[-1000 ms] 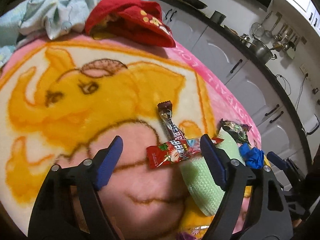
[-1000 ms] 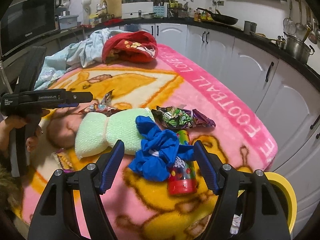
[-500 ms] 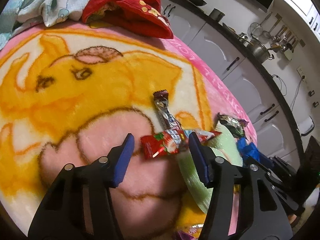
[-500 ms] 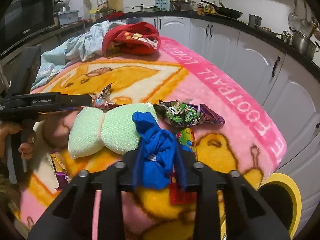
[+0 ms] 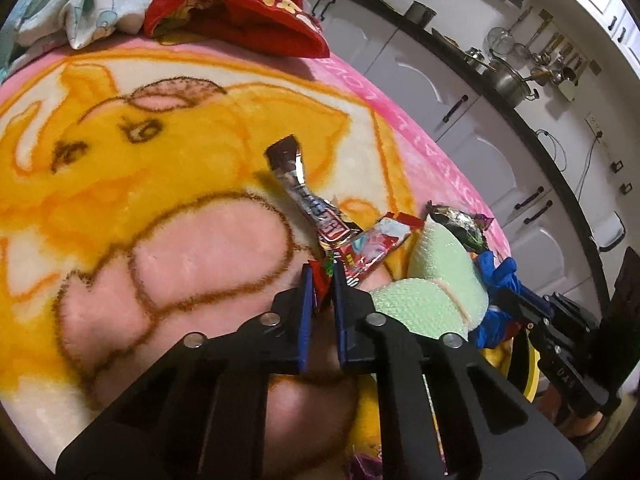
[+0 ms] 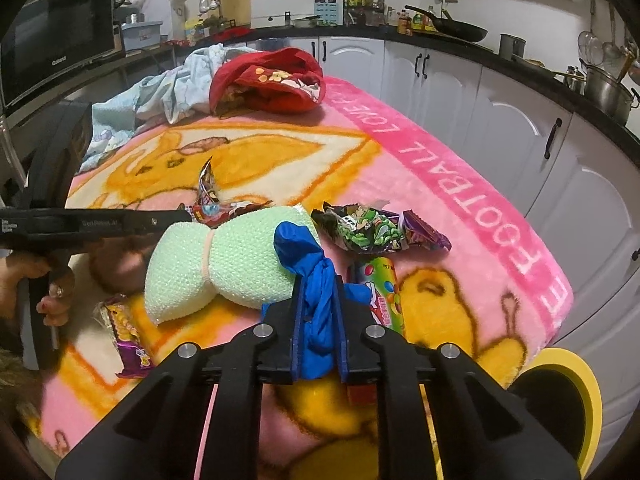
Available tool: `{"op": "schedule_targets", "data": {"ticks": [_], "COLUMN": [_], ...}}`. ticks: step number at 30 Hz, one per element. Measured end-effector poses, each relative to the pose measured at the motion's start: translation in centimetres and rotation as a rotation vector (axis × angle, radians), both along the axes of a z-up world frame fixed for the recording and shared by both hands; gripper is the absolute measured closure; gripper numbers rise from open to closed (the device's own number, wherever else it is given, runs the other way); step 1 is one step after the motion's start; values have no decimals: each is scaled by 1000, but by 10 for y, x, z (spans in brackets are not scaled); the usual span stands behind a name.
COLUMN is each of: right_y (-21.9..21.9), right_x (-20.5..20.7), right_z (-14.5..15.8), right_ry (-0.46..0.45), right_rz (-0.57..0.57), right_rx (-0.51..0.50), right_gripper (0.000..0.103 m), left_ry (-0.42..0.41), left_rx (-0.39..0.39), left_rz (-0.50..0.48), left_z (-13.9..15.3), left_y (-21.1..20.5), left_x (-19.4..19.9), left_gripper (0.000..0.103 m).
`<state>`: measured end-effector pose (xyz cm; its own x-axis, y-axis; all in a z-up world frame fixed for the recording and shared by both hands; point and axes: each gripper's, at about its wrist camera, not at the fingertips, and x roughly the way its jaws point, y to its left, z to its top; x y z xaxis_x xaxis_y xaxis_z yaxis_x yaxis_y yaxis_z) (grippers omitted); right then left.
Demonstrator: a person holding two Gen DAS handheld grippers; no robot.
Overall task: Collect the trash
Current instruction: 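Grasp the candy wrapper with the left tool while the right tool grasps the blue cloth, then carry the red candy wrapper and blue cloth over the yellow bin with both tools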
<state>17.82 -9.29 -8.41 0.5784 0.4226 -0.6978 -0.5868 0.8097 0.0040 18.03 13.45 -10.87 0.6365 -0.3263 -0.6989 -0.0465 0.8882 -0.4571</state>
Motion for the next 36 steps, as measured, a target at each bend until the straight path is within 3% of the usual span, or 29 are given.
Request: {"op": "schedule_targets", "data": {"ticks": [17,36], "right_y": [-19,-66], "right_x": [-16,-29], "right_z": [37,83], "right_ry": [-49,-141], "right_rz": [6,-55], "right_rx": [83,152], "right_gripper": [93,93], "left_ry": [-149,-266], "left_rx": [46,133], "left_rz": [4,-84], "left_z": [55,100], "left_y": [-15,-80], "left_x": [-34,-46], "left_gripper": [101,101]}}
